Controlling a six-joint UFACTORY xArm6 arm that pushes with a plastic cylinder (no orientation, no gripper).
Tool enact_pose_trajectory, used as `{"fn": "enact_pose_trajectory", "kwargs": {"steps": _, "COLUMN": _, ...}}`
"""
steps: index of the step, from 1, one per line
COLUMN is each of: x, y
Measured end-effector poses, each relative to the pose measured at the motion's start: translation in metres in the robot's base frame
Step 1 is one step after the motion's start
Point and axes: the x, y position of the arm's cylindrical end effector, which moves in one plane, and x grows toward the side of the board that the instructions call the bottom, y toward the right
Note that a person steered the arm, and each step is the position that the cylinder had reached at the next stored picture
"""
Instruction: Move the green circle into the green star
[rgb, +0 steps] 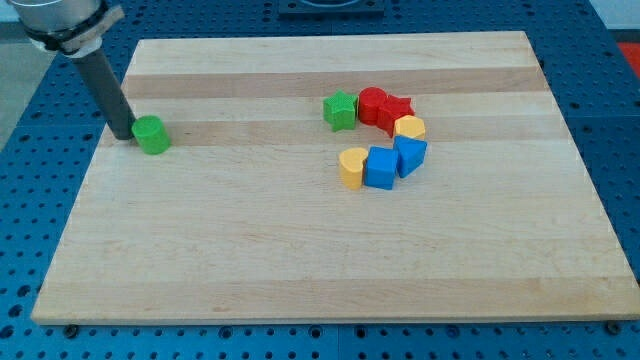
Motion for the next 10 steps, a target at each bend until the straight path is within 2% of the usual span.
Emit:
{"fn": "enact_pose_trajectory", "kwargs": {"steps": 3, "x": 0.010, "y": 0.093}}
{"fn": "enact_pose_trajectory", "kwargs": {"steps": 5, "x": 0.027, "y": 0.093}}
{"fn": "enact_pose_trajectory", "kwargs": {"steps": 9, "x": 0.088, "y": 0.079}}
{"fn": "enact_pose_trajectory", "kwargs": {"steps": 10, "x": 0.079, "y": 0.088}}
